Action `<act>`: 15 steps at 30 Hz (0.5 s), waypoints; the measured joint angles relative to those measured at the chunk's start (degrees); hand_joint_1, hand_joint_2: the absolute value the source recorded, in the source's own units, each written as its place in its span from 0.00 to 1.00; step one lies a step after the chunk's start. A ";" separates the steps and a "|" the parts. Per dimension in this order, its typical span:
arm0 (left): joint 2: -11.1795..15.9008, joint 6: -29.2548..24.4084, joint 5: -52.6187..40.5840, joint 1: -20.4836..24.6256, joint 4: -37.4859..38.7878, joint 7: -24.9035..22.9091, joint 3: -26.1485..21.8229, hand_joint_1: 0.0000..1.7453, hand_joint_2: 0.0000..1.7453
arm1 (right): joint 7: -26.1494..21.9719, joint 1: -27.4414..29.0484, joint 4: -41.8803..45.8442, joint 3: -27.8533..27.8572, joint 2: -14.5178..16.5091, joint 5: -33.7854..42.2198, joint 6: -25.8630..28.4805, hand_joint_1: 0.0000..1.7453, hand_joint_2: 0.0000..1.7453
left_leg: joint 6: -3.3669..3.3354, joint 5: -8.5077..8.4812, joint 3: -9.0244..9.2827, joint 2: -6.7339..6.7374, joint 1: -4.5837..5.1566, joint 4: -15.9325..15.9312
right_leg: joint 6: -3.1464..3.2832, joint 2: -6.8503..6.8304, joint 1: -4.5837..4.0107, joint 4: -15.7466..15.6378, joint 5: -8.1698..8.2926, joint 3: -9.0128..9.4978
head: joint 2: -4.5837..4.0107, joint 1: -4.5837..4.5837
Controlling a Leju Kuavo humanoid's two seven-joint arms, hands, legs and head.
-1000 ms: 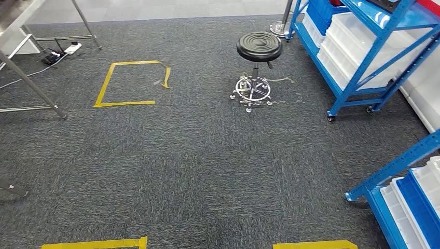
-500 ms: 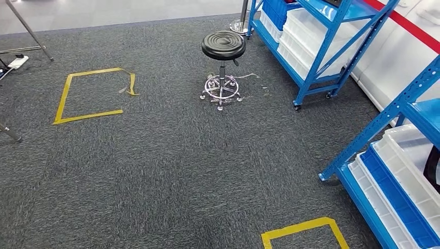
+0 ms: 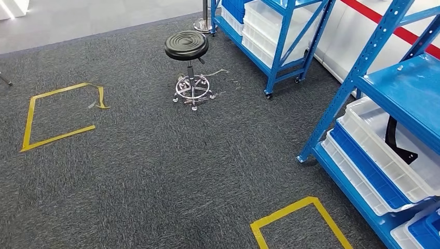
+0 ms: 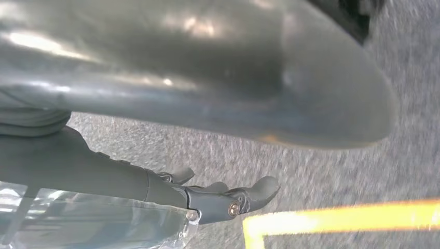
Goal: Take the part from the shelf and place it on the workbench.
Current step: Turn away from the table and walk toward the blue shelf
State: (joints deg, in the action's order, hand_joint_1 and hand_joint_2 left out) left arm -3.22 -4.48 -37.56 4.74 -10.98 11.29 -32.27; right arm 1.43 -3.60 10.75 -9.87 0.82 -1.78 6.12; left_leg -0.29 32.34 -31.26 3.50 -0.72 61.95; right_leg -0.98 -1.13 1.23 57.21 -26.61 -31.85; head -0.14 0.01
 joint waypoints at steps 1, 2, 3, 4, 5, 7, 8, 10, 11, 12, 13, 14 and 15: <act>-0.01 -0.14 0.08 0.00 -0.01 -0.04 0.00 0.00 0.00 | -0.03 -0.16 0.00 0.05 0.05 -0.05 0.08 0.00 0.00 | 0.15 1.92 -1.59 -1.85 -0.08 3.33 | 0.33 0.60 -0.06 -0.01 0.09 -0.04 | 0.00 0.09; -0.03 -0.25 0.19 -0.06 0.00 -0.09 0.01 0.00 0.00 | -0.04 -0.31 0.00 0.08 0.11 -0.14 0.09 0.00 0.00 | 0.24 3.76 -3.57 -2.92 -0.12 7.15 | 0.62 1.31 -0.08 0.01 0.16 -0.14 | 0.00 0.13; -0.04 -0.31 0.32 -0.12 0.00 -0.15 0.01 0.00 0.00 | -0.04 -0.38 0.00 0.08 0.18 -0.24 0.04 0.00 0.00 | 0.34 4.84 -5.28 -3.42 -0.13 10.27 | 0.73 2.09 -0.13 0.03 0.20 -0.19 | 0.00 0.14; -0.05 -0.40 0.43 -0.16 0.00 -0.19 0.00 0.00 0.00 | -0.05 -0.36 0.00 0.08 0.24 -0.36 -0.02 0.00 0.00 | 0.41 4.77 -6.22 -3.61 -0.17 11.73 | 0.76 2.89 -0.18 0.06 0.23 -0.19 | 0.00 0.14; -0.05 -0.52 0.51 -0.17 -0.01 -0.20 -0.01 0.00 0.00 | -0.05 -0.33 0.00 0.08 0.25 -0.47 -0.08 0.00 0.00 | 0.44 3.53 -6.13 -3.71 -0.27 11.10 | 0.74 3.70 -0.17 0.12 0.23 -0.15 | 0.00 0.15; -0.04 -0.79 0.60 -0.15 -0.04 -0.19 -0.02 0.00 0.00 | -0.05 -0.36 0.00 0.08 0.24 -0.63 -0.16 0.00 0.00 | 0.54 -0.75 -3.32 -4.75 -0.77 4.77 | 0.61 5.25 -0.09 0.35 0.18 -0.09 | 0.01 0.17; -0.04 -0.87 0.67 -0.14 -0.05 -0.19 -0.02 0.00 0.00 | -0.05 -0.47 0.01 0.08 0.21 -0.69 -0.21 0.00 0.00 | 0.66 -2.26 -1.72 -6.00 -1.04 1.24 | 0.34 5.98 -0.23 0.63 0.10 -0.21 | 0.01 0.19; -0.05 -0.93 0.83 -0.13 -0.05 -0.16 -0.02 0.00 0.00 | -0.02 -0.68 0.02 0.08 0.17 -0.78 -0.31 0.00 0.00 | 0.56 -3.33 -0.16 -7.77 -1.15 -2.49 | -0.46 7.20 -0.36 0.94 0.10 -0.71 | 0.00 0.12; -0.08 -0.94 0.92 -0.11 -0.05 -0.15 -0.02 0.00 0.00 | -0.01 -0.70 0.02 0.08 0.14 -0.81 -0.34 0.00 0.00 | 0.31 -3.22 -0.12 -7.77 -0.93 -2.79 | -0.95 7.77 -0.35 0.90 0.24 -1.06 | 0.00 0.06; -0.12 -0.98 0.98 -0.07 -0.06 -0.14 -0.02 0.00 0.00 | 0.03 -0.64 0.01 0.08 0.11 -0.83 -0.35 0.00 0.00 | -0.16 -3.41 -0.16 -7.13 -0.79 -2.86 | -1.39 8.31 -0.26 0.72 0.43 -1.39 | 0.00 -0.01; -0.15 -1.02 1.04 -0.02 -0.07 -0.14 -0.03 0.00 0.00 | 0.04 -0.55 0.01 0.08 0.08 -0.84 -0.35 0.00 0.00 | -0.65 -3.63 -0.11 -6.46 -0.72 -3.07 | -1.69 8.10 -0.18 0.85 0.44 -1.72 | 0.01 -0.01; -0.15 -1.08 1.10 0.02 -0.08 -0.13 -0.04 0.00 0.00 | 0.07 -0.52 0.00 0.08 0.08 -0.86 -0.35 0.00 0.00 | -1.18 -3.85 -0.05 -5.76 -0.72 -3.33 | -1.81 7.03 -0.22 1.69 -0.01 -2.34 | 0.01 -0.16; -0.14 -1.14 1.15 0.03 -0.09 -0.12 -0.07 0.00 0.00 | 0.09 -0.59 0.01 0.08 0.10 -0.90 -0.35 0.00 0.00 | -1.64 -4.03 -0.02 -4.99 -0.74 -3.58 | -1.71 5.53 -0.34 3.74 -1.08 -3.41 | 0.01 -0.34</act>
State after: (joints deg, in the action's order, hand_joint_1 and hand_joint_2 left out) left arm -3.36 -5.62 -36.41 4.78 -11.07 11.17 -32.34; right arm 1.52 -4.19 10.76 -9.79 0.92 -2.68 5.77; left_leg -1.93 28.31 -31.28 -1.49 -1.46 58.37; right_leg -2.69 4.40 0.89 60.95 -27.70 -35.26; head -0.13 -0.33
